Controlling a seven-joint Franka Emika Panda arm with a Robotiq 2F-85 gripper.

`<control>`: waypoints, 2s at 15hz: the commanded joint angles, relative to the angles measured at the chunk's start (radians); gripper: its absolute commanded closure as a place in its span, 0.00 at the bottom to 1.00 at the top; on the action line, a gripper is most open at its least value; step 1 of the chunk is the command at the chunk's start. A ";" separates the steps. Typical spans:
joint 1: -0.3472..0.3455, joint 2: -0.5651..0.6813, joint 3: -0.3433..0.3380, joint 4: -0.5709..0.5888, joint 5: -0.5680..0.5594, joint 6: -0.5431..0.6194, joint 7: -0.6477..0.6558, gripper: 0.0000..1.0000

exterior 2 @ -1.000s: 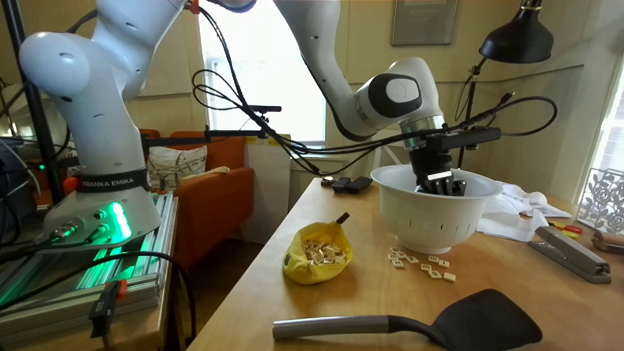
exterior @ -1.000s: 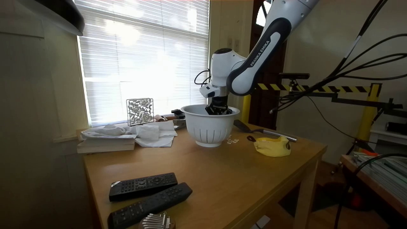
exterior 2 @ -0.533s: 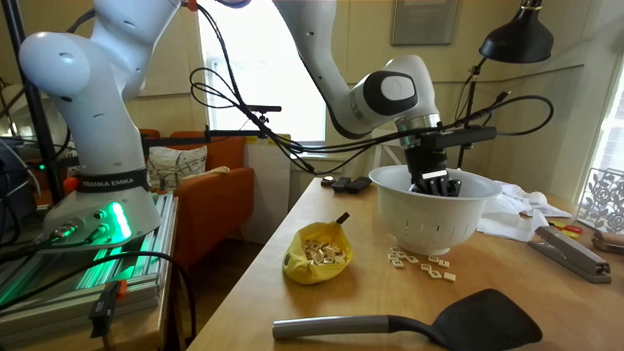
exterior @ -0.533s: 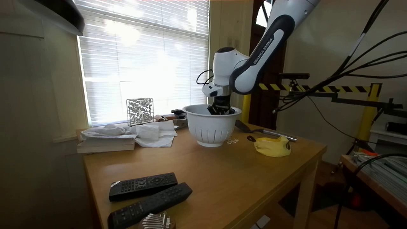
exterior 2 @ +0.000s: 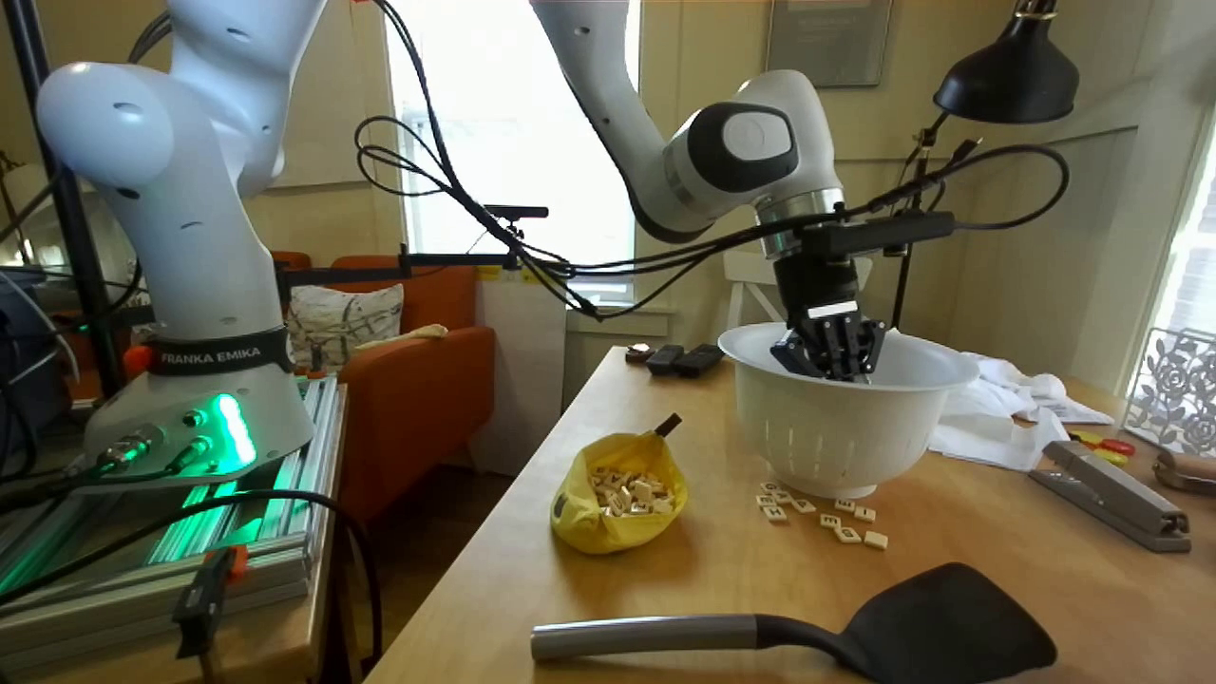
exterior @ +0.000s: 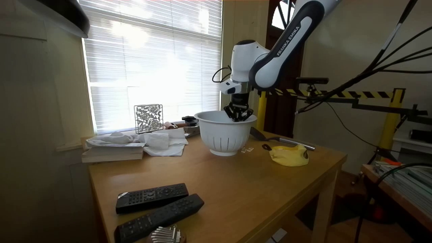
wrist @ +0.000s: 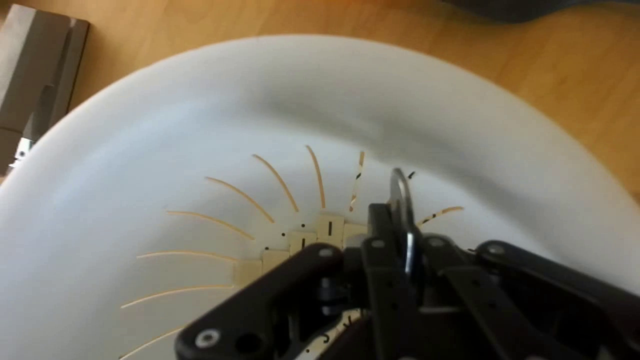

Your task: Use the silver spoon to stir the contents in the white bowl.

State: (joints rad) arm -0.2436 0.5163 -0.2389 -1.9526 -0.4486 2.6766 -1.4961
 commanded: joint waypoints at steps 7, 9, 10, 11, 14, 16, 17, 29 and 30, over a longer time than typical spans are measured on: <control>0.006 -0.127 0.004 -0.076 -0.091 0.156 0.005 0.97; 0.039 -0.123 -0.042 -0.074 -0.192 0.240 0.017 0.97; 0.056 -0.119 -0.069 -0.070 -0.250 0.278 0.032 0.97; 0.072 -0.115 -0.099 -0.065 -0.316 0.308 0.045 0.97; 0.168 -0.090 -0.245 -0.045 -0.516 0.429 0.117 0.98; 0.243 -0.067 -0.365 -0.014 -0.652 0.509 0.179 0.97; 0.286 -0.047 -0.434 0.008 -0.714 0.559 0.218 0.98; 0.632 0.318 -1.029 0.043 -0.362 1.012 0.093 0.96; 0.642 0.361 -1.037 0.020 -0.320 1.025 0.087 0.96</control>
State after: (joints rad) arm 0.3986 0.8793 -1.2764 -1.9341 -0.7662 3.7018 -1.4089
